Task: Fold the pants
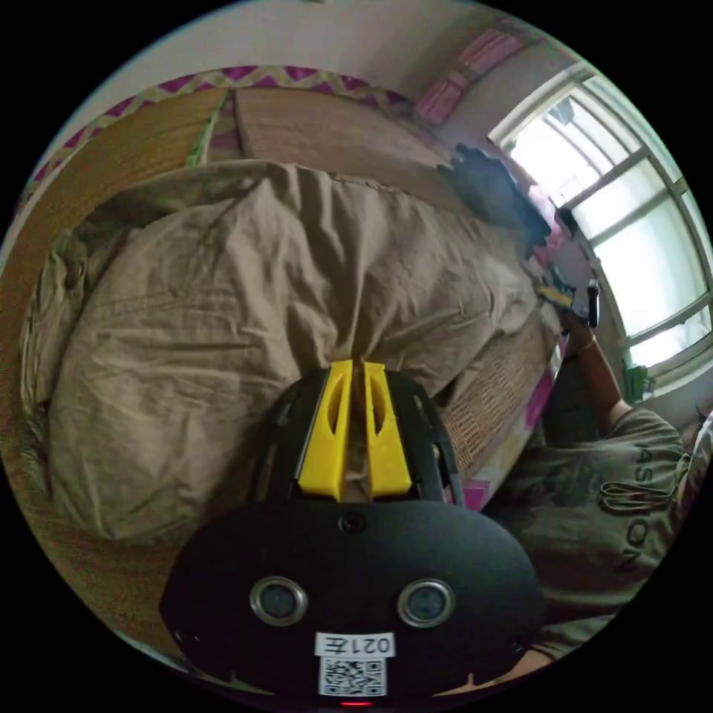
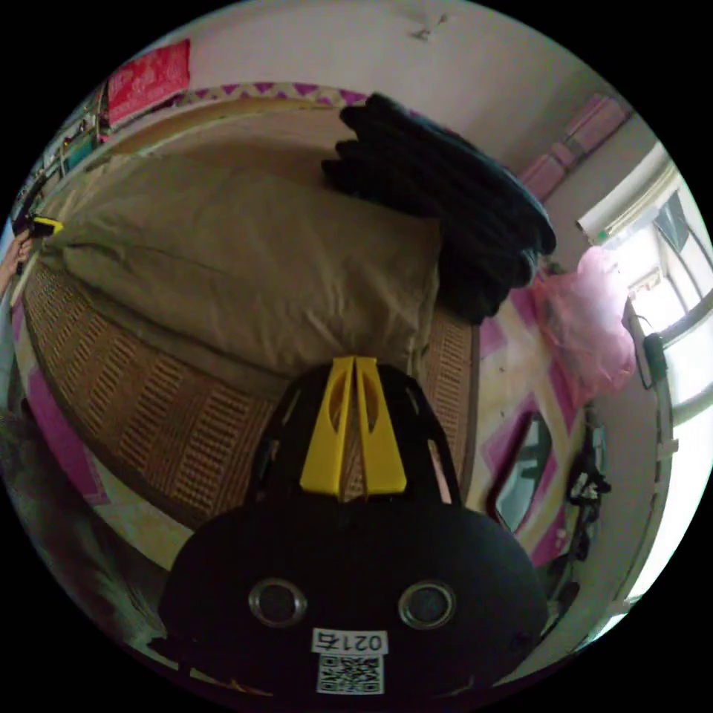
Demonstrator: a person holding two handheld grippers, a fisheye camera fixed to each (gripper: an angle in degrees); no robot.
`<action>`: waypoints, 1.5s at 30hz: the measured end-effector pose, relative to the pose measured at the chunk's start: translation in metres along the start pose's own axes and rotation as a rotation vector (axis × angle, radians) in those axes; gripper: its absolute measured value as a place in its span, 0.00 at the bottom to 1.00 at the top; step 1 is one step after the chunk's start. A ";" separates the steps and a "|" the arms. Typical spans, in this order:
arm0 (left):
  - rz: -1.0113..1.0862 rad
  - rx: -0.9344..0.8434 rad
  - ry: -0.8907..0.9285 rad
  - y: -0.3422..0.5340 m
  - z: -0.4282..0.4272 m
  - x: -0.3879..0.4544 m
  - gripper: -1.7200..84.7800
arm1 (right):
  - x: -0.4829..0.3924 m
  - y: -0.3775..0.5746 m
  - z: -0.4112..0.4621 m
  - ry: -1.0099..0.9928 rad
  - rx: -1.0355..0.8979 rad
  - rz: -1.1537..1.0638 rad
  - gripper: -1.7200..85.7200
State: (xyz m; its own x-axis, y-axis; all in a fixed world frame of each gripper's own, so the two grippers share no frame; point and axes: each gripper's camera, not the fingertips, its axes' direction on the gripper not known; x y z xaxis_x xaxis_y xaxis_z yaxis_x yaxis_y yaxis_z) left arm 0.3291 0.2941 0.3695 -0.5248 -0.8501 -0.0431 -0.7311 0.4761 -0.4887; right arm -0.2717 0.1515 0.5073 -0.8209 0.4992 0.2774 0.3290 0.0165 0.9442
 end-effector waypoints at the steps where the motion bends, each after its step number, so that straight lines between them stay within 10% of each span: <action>1: -0.011 0.028 0.052 0.005 0.003 -0.009 0.02 | -0.004 0.006 0.002 0.015 0.007 0.021 0.01; 11: 0.030 0.073 0.058 0.020 0.016 -0.007 0.01 | -0.001 0.024 0.007 0.021 -0.031 0.165 0.02; 16: 0.039 0.078 0.045 0.029 0.017 -0.006 0.01 | 0.069 0.110 0.000 -0.386 0.161 0.783 0.12; 31: 0.043 0.083 0.040 0.063 -0.008 -0.017 0.01 | 0.077 0.145 0.096 -0.846 0.212 1.239 0.03; 38: 0.075 0.169 0.024 0.089 -0.042 -0.019 0.01 | -0.010 0.055 -0.045 -0.602 0.500 0.662 0.01; 45: 0.057 0.469 0.238 0.157 -0.124 -0.005 0.01 | -0.294 -0.055 -0.132 -0.381 0.549 -0.128 0.01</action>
State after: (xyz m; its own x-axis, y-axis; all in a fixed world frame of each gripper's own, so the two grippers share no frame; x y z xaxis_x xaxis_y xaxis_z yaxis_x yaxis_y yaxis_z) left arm 0.1634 0.4012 0.4011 -0.6826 -0.7250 0.0914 -0.4535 0.3221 -0.8310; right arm -0.1097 -0.1103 0.3969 -0.6807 0.7326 -0.0072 0.5121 0.4828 0.7104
